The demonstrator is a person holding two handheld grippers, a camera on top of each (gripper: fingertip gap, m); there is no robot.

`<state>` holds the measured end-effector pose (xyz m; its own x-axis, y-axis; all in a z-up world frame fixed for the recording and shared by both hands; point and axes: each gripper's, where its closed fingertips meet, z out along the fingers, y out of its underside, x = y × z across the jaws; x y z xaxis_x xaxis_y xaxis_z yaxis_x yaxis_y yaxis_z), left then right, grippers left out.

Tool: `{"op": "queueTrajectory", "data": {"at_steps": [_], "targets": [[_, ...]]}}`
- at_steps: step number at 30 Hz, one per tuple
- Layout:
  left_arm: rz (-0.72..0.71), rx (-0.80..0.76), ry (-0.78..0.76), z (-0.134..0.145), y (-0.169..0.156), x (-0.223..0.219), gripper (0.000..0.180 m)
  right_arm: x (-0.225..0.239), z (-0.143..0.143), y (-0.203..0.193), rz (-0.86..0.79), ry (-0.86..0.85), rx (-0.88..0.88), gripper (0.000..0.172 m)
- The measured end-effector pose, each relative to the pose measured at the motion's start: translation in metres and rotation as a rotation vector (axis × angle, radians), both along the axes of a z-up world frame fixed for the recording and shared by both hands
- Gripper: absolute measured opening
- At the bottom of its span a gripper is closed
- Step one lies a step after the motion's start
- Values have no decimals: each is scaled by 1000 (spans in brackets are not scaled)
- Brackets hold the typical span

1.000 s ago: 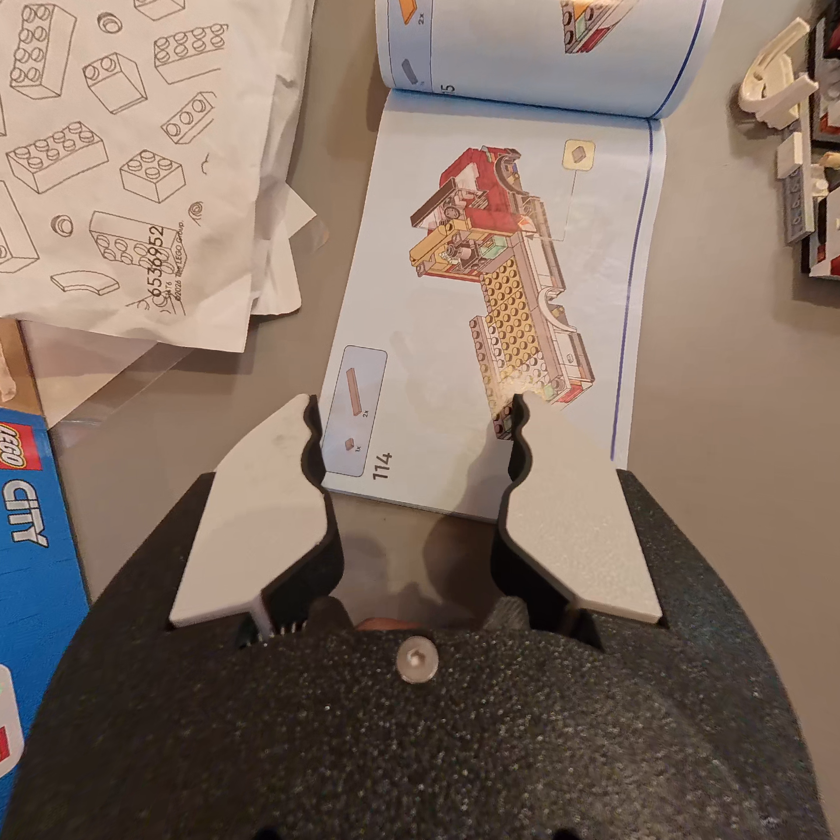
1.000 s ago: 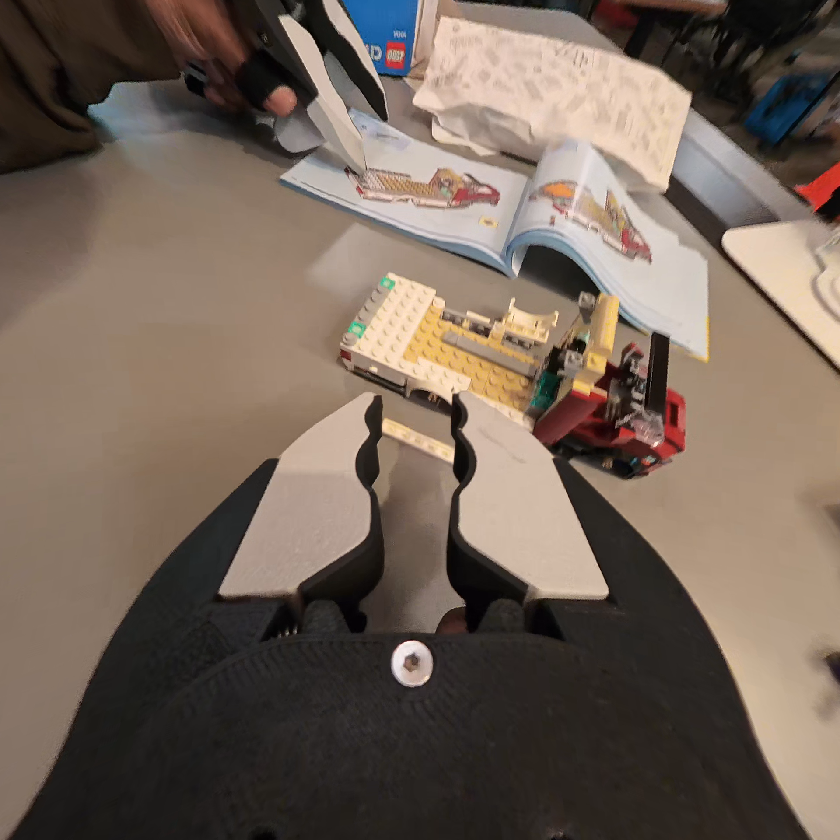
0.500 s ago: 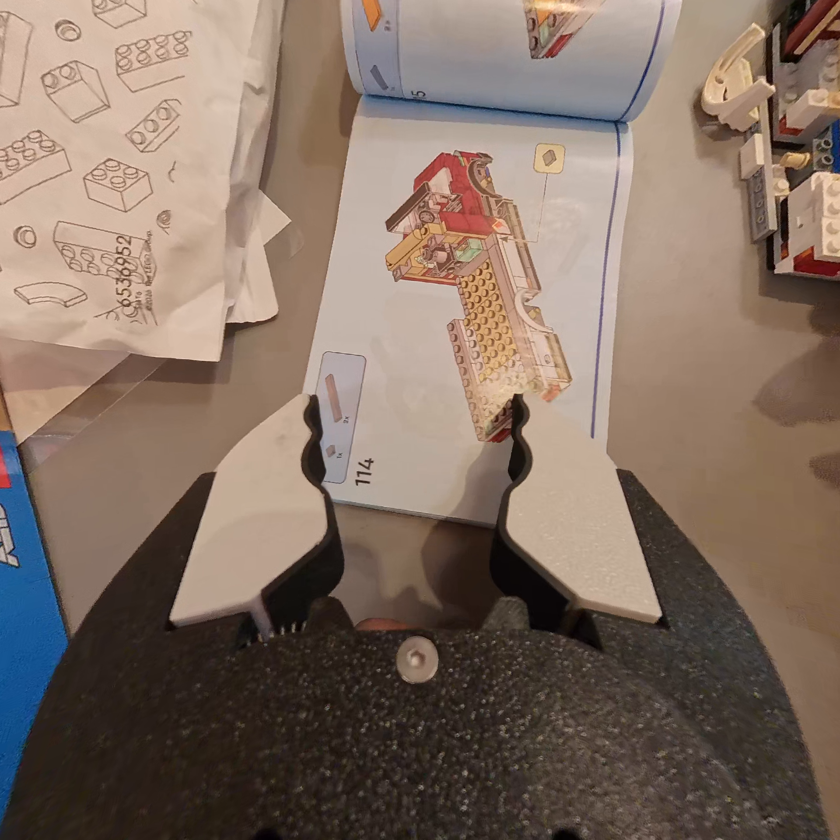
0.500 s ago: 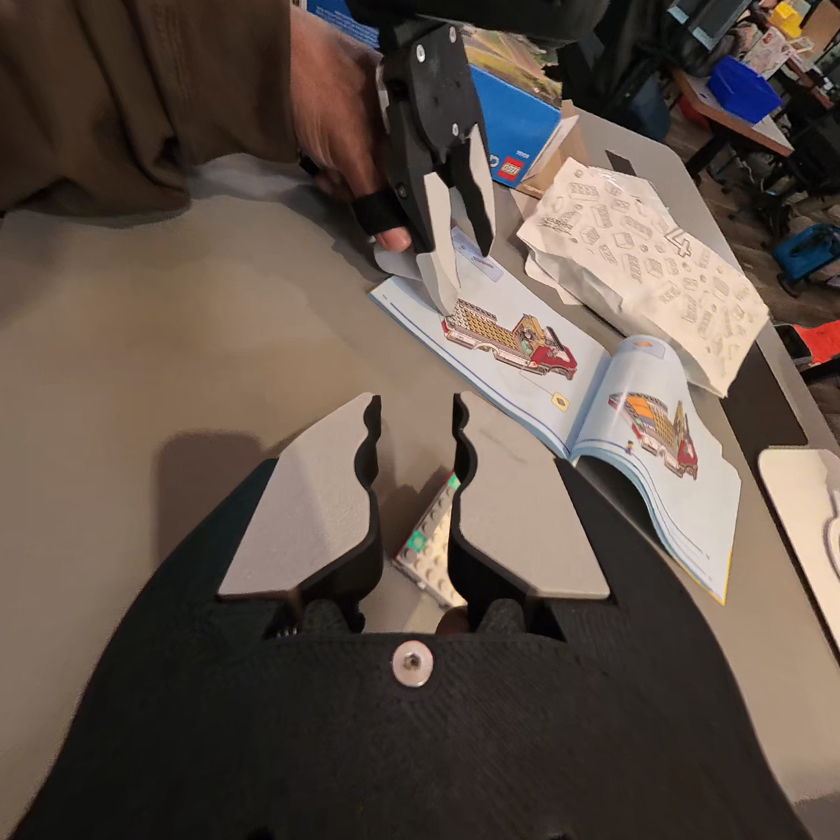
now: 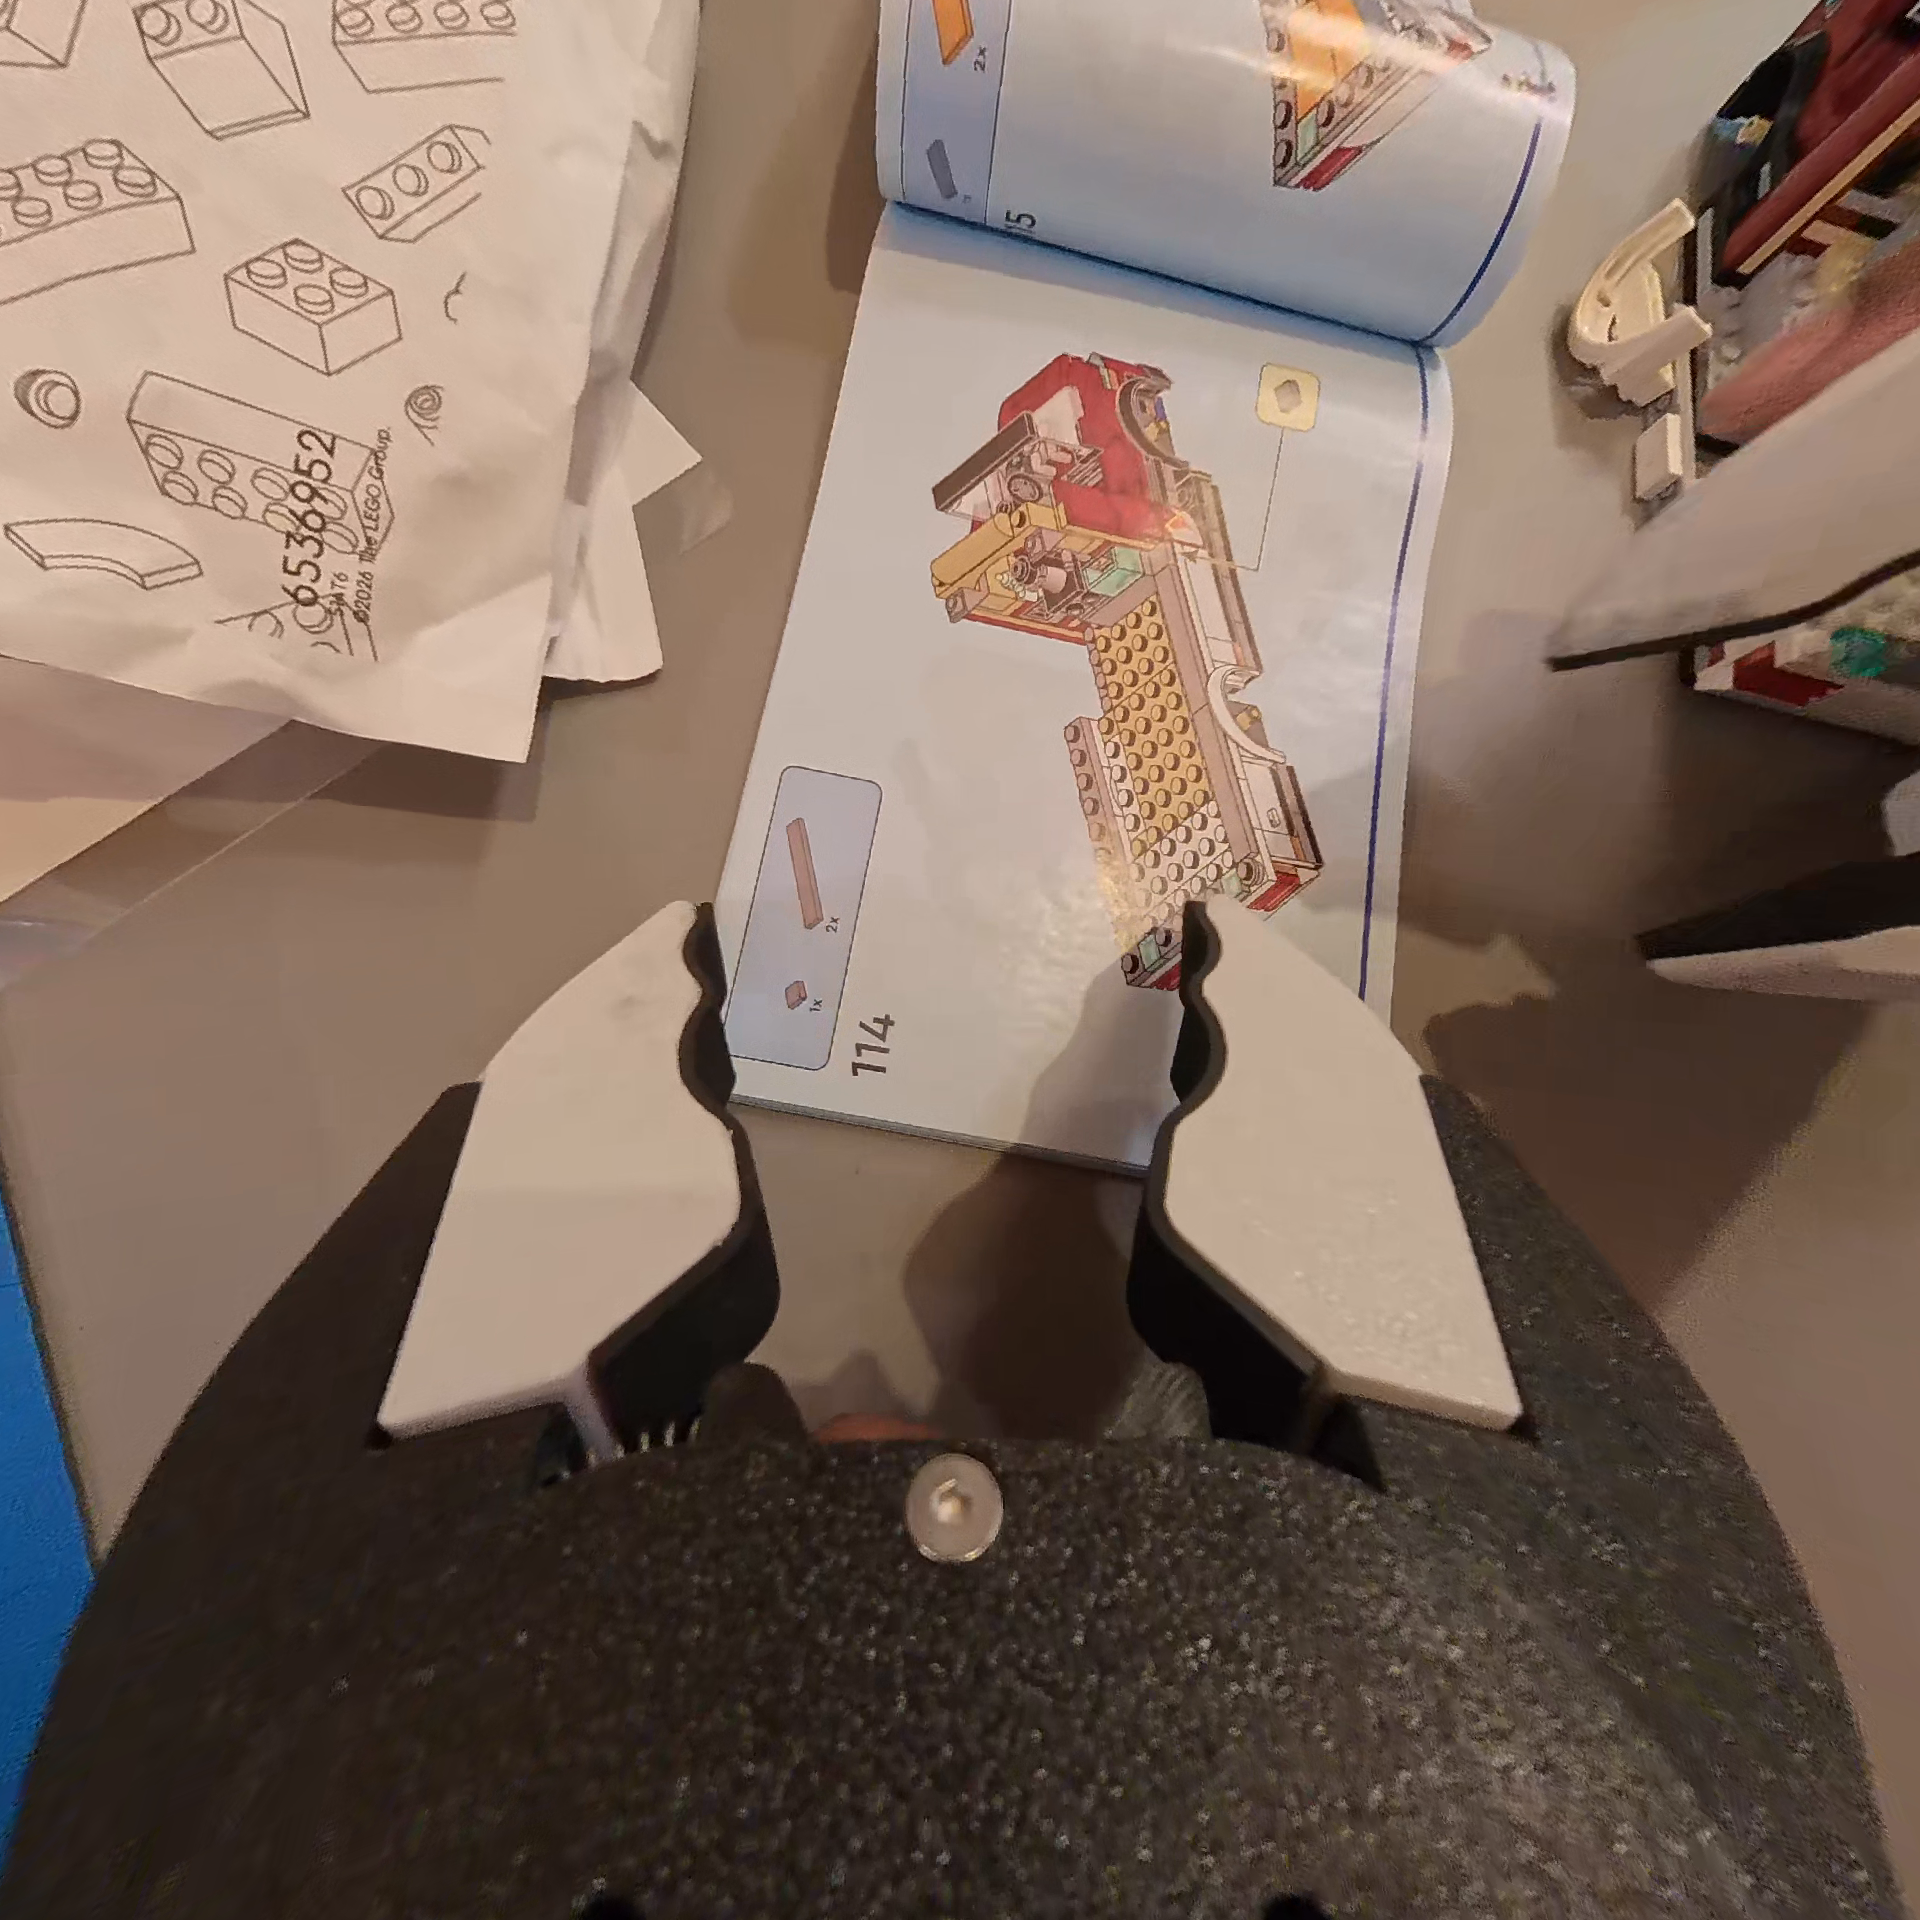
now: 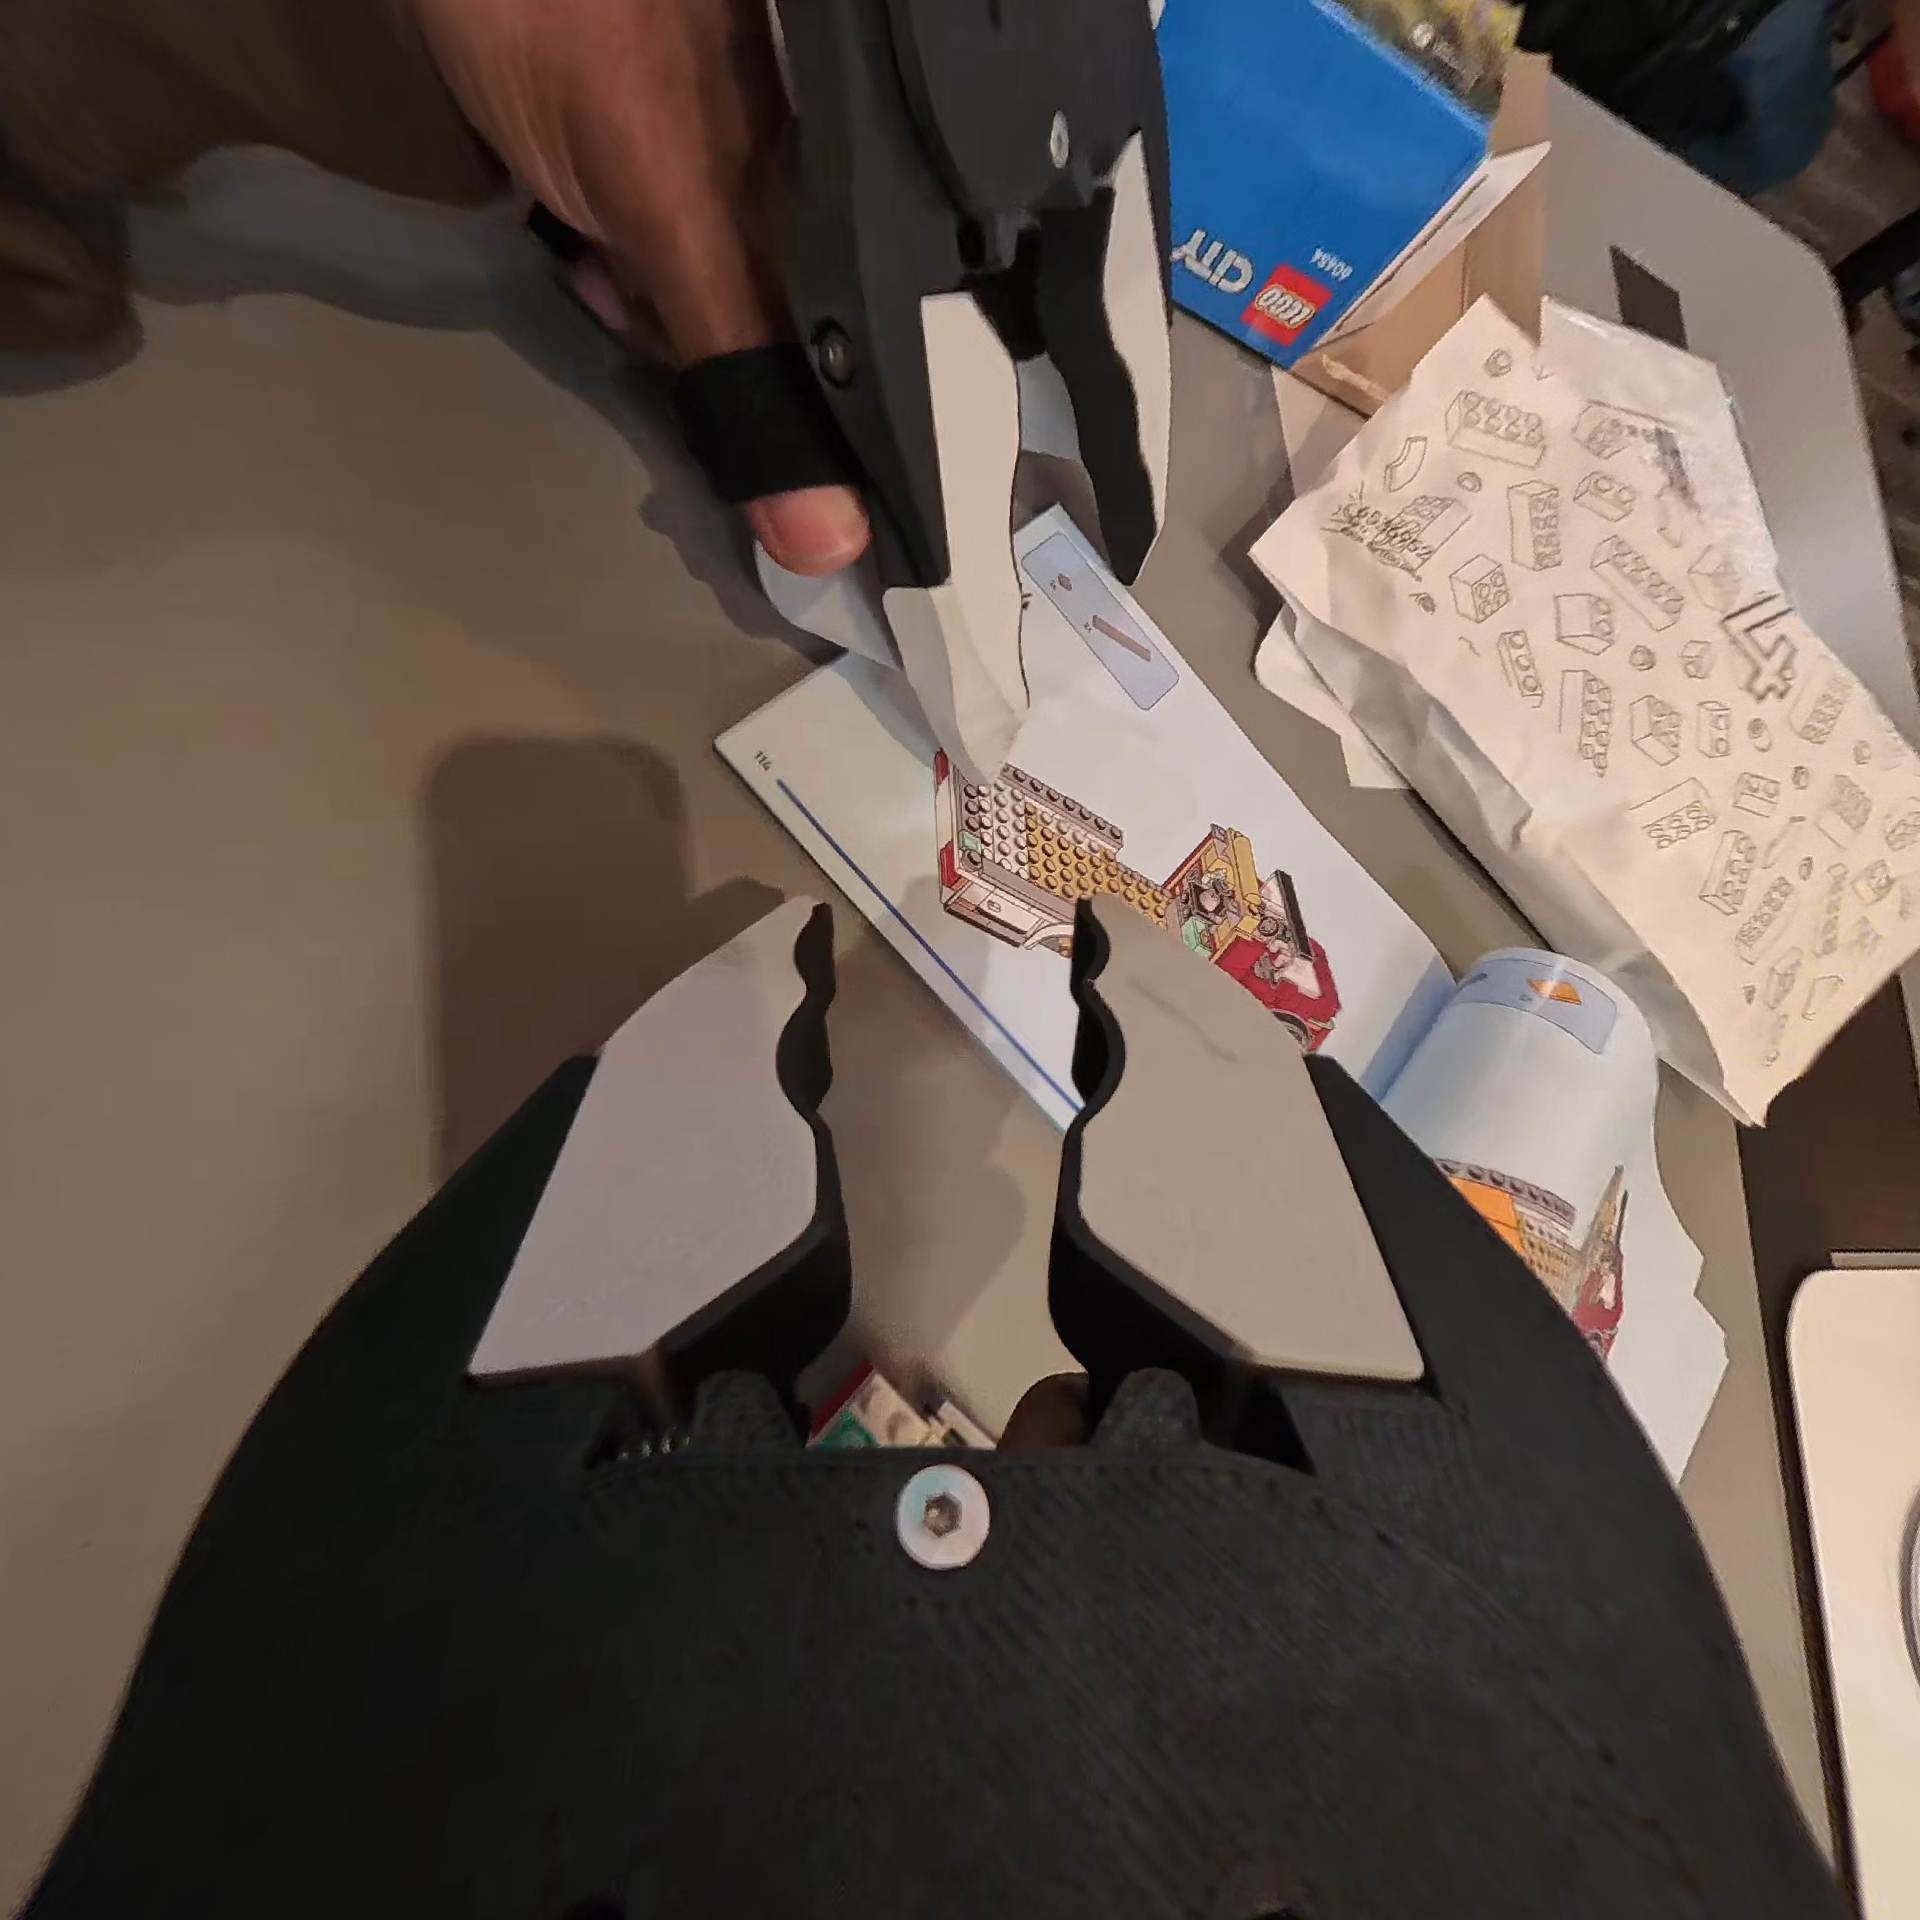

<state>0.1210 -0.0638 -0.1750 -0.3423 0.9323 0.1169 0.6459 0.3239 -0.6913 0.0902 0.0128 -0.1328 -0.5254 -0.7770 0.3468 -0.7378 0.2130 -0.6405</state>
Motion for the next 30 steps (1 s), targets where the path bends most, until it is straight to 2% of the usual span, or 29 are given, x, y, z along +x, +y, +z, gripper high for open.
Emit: {"op": "queueTrajectory", "data": {"at_steps": [5,15,30], "targets": [[1,16,14,1,0,0,84,1,-17,-1,49,61,38,53],[8,17,17,1,-1,0,82,6,-35,-13,49,97,55,56],[13,10,23,3,-3,0,80,4,-30,-22,-5,58,50,55]]}}
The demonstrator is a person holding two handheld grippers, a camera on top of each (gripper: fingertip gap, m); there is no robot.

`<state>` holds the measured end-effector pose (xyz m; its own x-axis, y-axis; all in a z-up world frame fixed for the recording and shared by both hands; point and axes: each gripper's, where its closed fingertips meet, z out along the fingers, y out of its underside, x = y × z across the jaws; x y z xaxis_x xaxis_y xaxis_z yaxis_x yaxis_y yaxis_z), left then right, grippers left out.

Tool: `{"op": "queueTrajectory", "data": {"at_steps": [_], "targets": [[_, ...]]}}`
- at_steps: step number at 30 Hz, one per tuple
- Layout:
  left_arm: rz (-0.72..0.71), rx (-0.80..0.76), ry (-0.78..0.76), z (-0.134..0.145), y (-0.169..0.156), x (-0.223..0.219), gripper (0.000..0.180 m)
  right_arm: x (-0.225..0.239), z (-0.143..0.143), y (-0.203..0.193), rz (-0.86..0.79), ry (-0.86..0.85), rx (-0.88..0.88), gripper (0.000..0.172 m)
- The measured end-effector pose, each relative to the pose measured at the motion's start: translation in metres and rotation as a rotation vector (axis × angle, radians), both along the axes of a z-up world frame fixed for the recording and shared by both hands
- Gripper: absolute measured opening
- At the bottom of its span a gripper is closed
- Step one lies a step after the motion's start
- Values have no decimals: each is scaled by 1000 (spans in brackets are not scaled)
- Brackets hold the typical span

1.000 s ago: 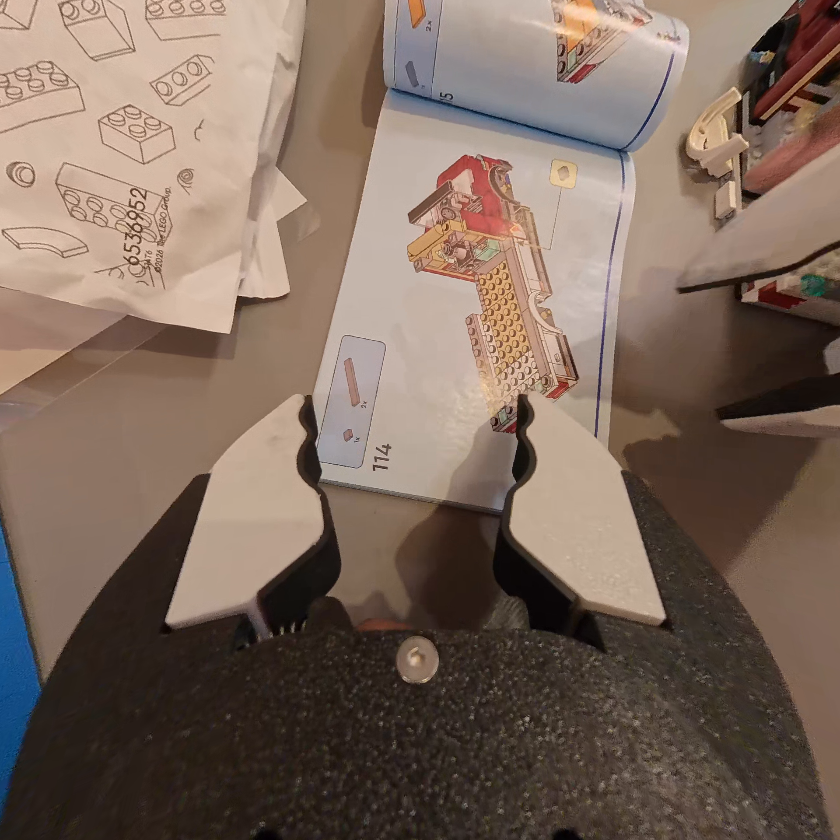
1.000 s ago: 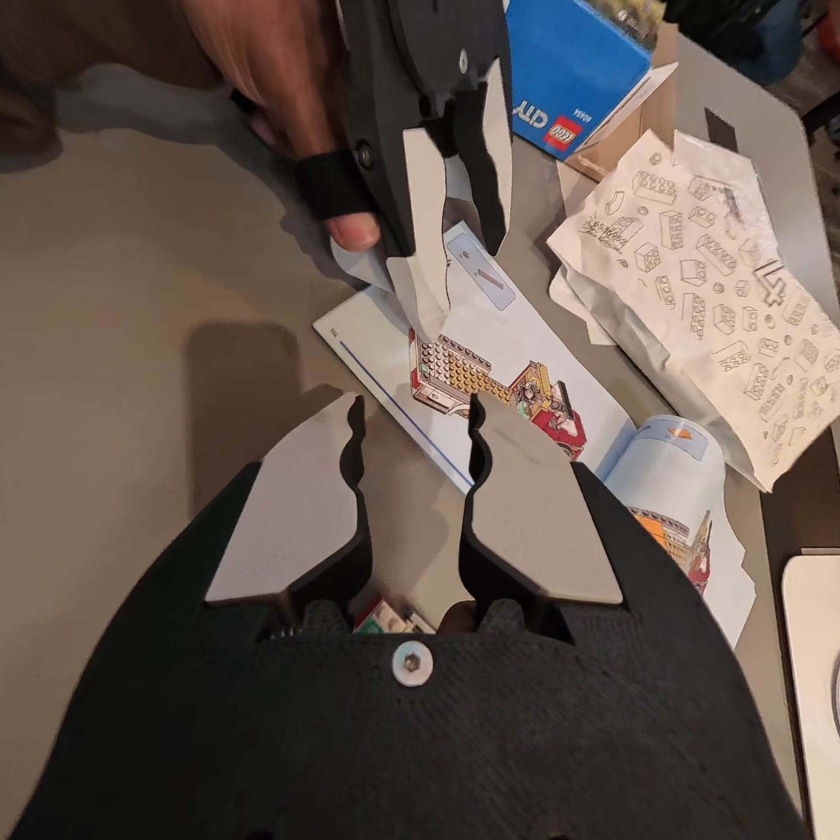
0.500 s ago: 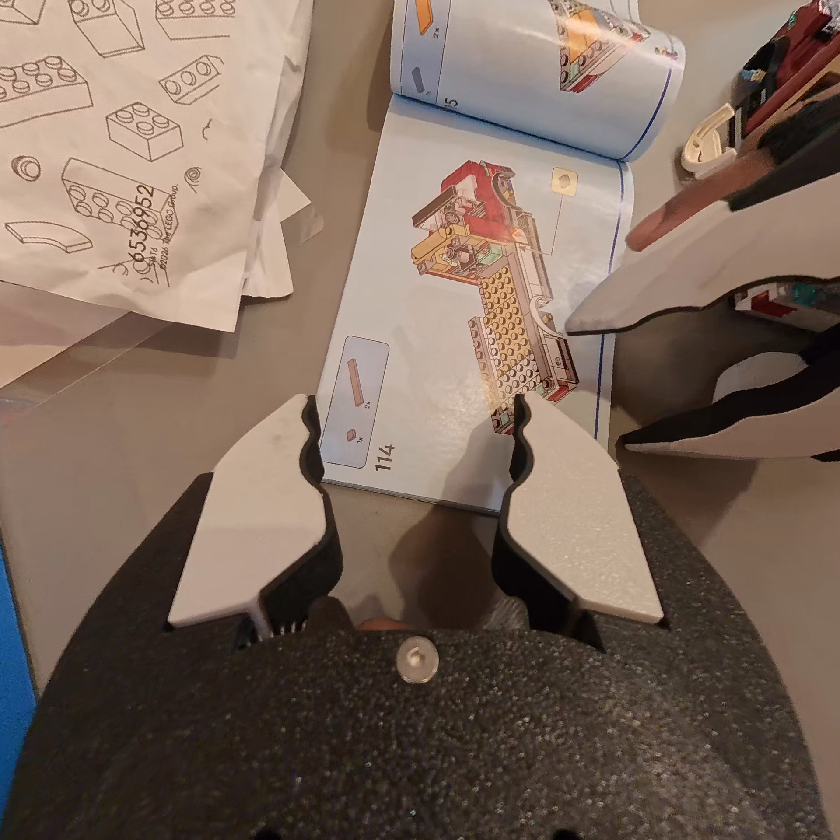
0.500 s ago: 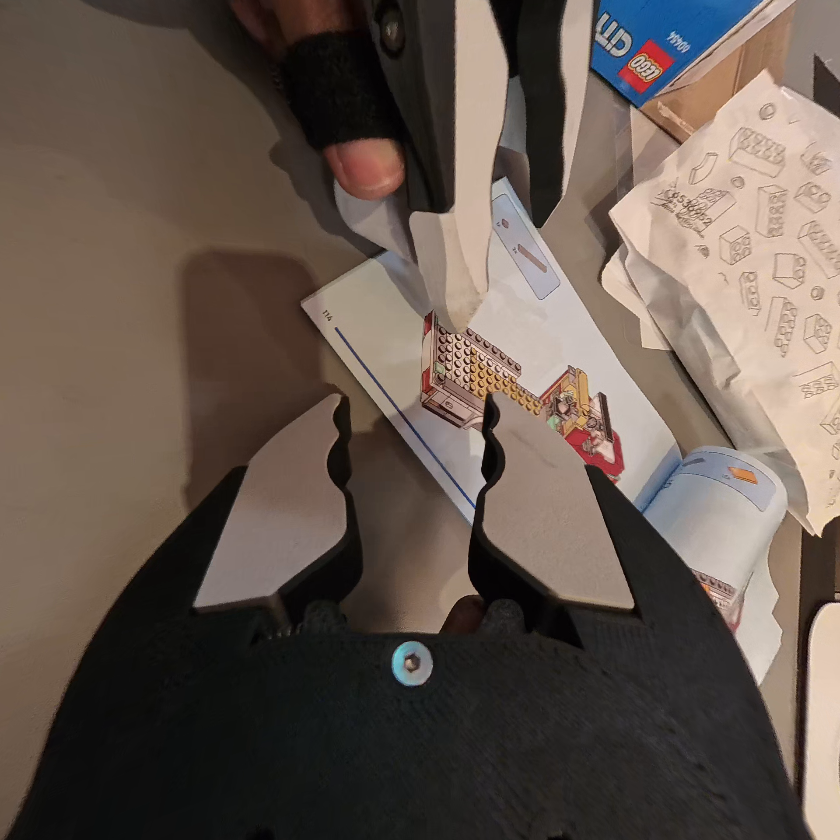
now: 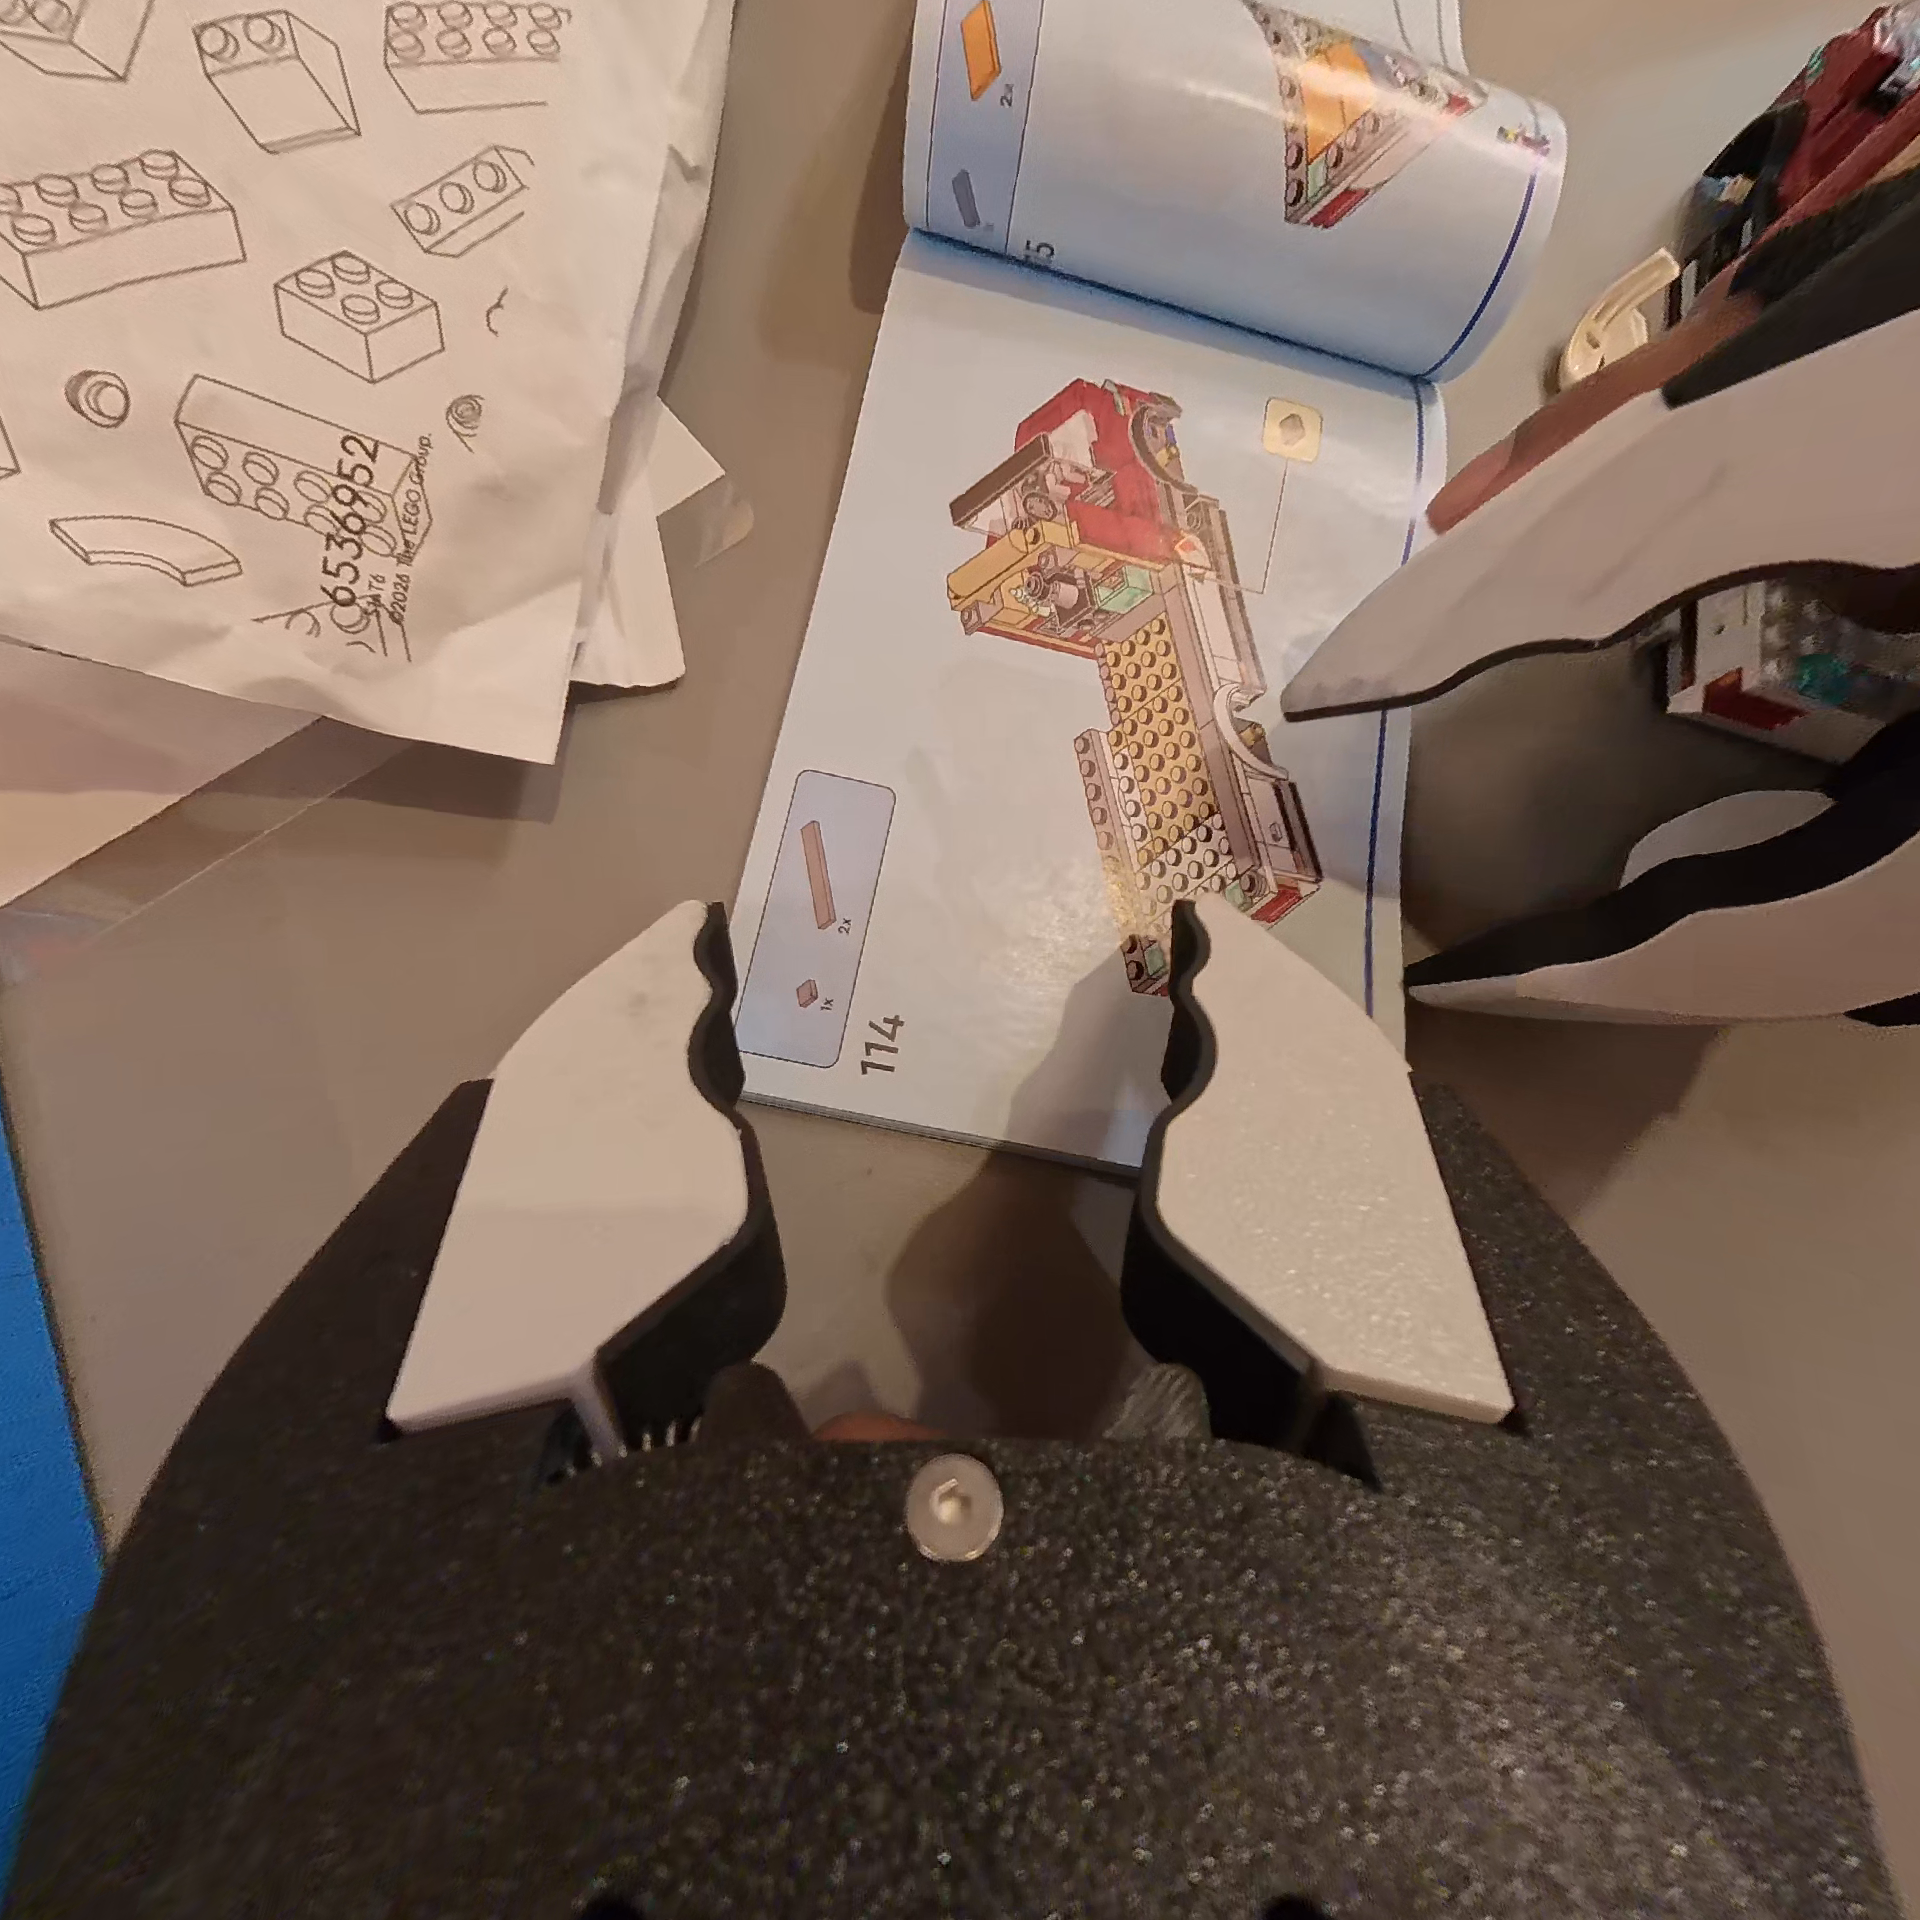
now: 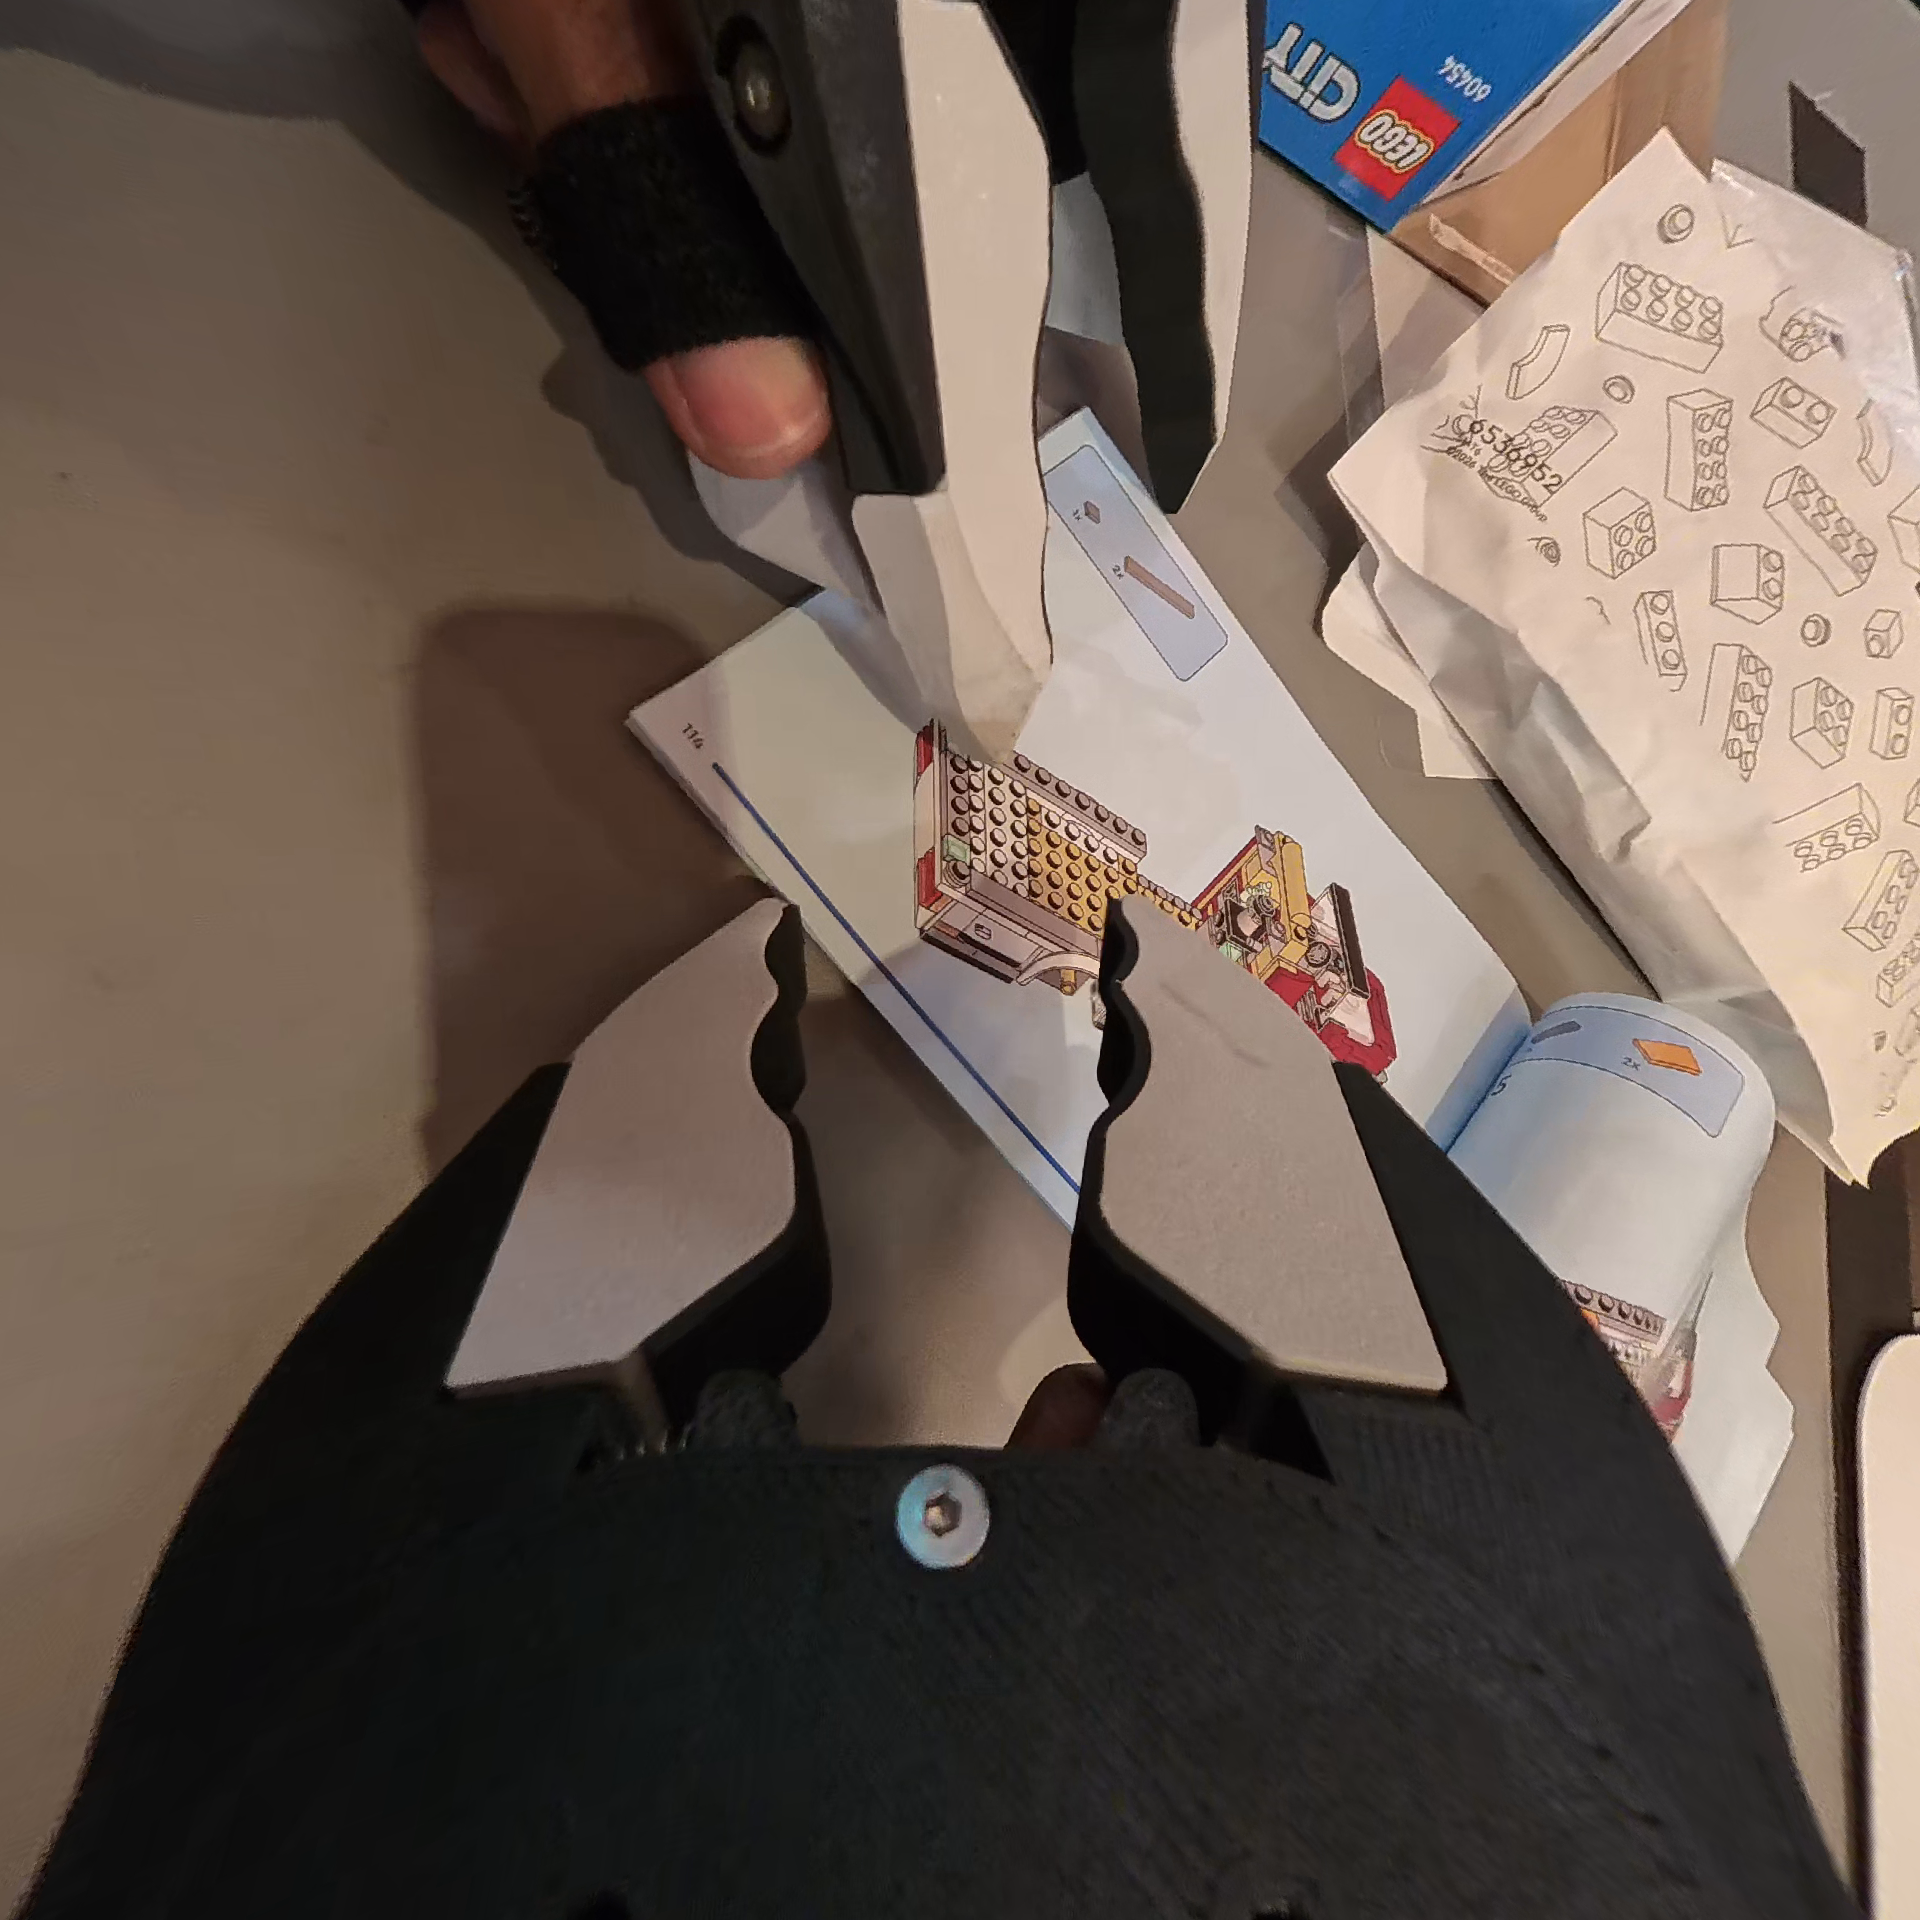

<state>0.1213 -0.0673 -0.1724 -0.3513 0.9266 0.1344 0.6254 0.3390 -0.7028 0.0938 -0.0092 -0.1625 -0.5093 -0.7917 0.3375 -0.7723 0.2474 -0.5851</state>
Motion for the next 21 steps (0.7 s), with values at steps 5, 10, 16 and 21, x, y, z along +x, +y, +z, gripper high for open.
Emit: {"op": "queueTrajectory", "data": {"at_steps": [5,10,16,21], "targets": [[22,-43,114,22,-7,-3,79,-2,4,-2,-25,-67,20,51],[23,-70,265,51,-10,-4,78,-4,5,-3,-51,-83,26,49],[-38,-102,336,66,-1,-4,78,-10,4,-6,-80,-81,33,45],[-194,-98,185,42,22,-2,81,-7,-2,3,-14,-32,50,48]]}}
